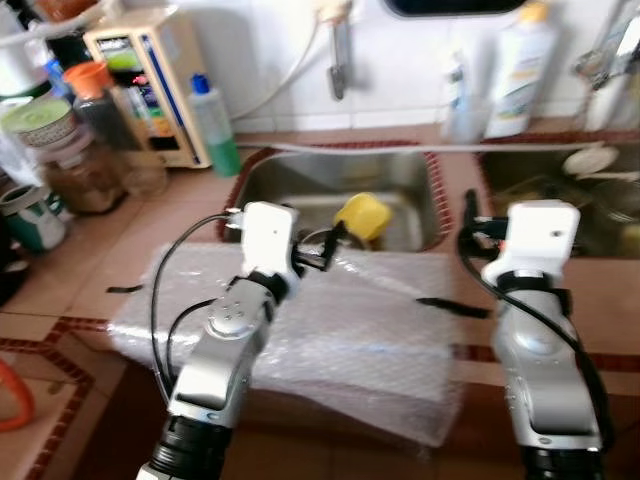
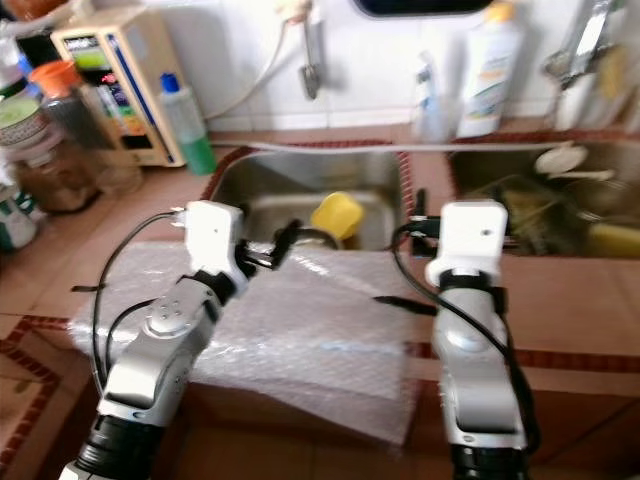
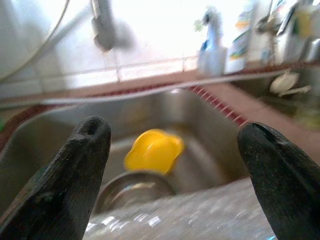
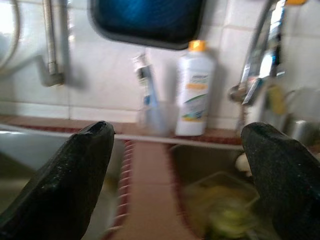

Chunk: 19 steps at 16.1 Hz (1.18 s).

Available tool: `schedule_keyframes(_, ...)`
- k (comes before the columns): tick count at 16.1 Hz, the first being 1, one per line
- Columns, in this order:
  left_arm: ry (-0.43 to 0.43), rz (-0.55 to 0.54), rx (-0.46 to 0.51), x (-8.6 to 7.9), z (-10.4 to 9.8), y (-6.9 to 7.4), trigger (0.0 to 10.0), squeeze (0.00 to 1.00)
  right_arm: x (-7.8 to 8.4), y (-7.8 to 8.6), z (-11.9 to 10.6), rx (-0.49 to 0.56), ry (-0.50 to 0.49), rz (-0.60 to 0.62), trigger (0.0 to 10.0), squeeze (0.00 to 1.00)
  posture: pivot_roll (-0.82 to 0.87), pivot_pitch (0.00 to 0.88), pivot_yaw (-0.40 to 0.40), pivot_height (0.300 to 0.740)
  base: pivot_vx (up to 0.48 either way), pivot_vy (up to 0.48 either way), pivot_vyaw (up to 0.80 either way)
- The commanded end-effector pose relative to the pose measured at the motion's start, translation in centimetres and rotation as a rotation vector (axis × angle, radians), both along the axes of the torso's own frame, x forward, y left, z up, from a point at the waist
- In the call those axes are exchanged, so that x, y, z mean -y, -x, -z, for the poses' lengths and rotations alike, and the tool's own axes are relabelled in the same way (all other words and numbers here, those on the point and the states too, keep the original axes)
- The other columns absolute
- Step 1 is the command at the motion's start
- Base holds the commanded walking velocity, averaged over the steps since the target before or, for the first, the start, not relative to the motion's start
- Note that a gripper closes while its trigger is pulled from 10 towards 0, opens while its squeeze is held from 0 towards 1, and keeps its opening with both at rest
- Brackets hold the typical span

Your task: Kitchen organization

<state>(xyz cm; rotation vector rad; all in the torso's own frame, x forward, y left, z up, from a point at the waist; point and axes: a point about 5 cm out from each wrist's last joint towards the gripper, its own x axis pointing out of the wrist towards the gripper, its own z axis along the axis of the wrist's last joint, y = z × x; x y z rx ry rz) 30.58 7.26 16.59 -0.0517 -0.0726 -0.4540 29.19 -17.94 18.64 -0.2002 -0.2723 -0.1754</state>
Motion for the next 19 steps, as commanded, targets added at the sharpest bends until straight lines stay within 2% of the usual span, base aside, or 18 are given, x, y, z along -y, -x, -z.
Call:
schedule_keyframes(1,0.001,-0.031,-0.009,-1.15,0.17,-0.2,10.0,0.0,-1.05,-0.12,-0.18,0.005,-0.01,-0.037,10.0,1.0,-0.01,0.021,0.124,0.74,0.0,-0.247,0.0)
schedule_keyframes(15,0.02,-0.037,-0.02,-1.11,0.25,-0.17,10.0,0.0,-1.16,-0.14,-0.38,0.011,-0.005,-0.05,10.0,1.0,-0.01,0.021,0.117,0.74,0.0,0.0,0.0)
schedule_keyframes(19,0.022,-0.03,-0.024,-1.02,0.29,-0.08,10.0,0.0,-1.14,-0.17,-0.43,0.014,-0.021,-0.05,10.0,1.0,-0.01,0.024,0.12,0.74,-0.324,0.0,0.0)
